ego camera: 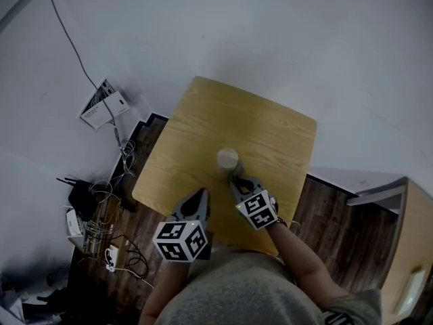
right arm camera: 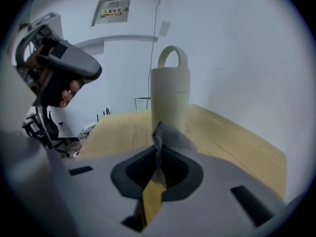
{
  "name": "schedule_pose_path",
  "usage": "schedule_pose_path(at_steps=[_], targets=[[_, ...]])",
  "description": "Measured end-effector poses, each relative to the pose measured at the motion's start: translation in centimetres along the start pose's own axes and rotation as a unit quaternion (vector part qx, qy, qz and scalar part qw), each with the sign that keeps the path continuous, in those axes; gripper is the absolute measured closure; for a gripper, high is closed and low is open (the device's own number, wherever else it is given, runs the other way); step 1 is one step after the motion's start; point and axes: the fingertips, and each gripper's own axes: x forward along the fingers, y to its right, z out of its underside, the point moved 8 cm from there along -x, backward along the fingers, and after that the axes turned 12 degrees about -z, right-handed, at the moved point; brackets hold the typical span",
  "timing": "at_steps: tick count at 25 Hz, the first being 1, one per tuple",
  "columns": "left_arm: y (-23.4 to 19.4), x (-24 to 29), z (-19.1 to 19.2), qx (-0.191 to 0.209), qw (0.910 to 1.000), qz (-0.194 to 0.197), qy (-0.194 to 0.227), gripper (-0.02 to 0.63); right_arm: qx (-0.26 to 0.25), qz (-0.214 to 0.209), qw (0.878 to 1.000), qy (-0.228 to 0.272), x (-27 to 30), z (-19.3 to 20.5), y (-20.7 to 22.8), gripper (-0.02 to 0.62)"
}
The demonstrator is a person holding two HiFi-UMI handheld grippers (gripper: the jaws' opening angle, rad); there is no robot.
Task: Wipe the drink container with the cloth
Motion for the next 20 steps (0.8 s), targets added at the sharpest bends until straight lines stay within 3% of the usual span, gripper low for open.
schedule_pose_path(at_steps=[13,20], targets=[[-0.7,-0.5,-0.1,-0.007,0.9999,-0.004,0.007,0.604,0.015,0.005,1.0,-0.004,0.4,0.2,-0.5,0.583],[-1.1,-1.7,0.3,-0.02,0.9996,-0.01,0.019,0.604,0.03,0.03,0.999,0.03,-2.5,-0.8,-1.7,0.583]])
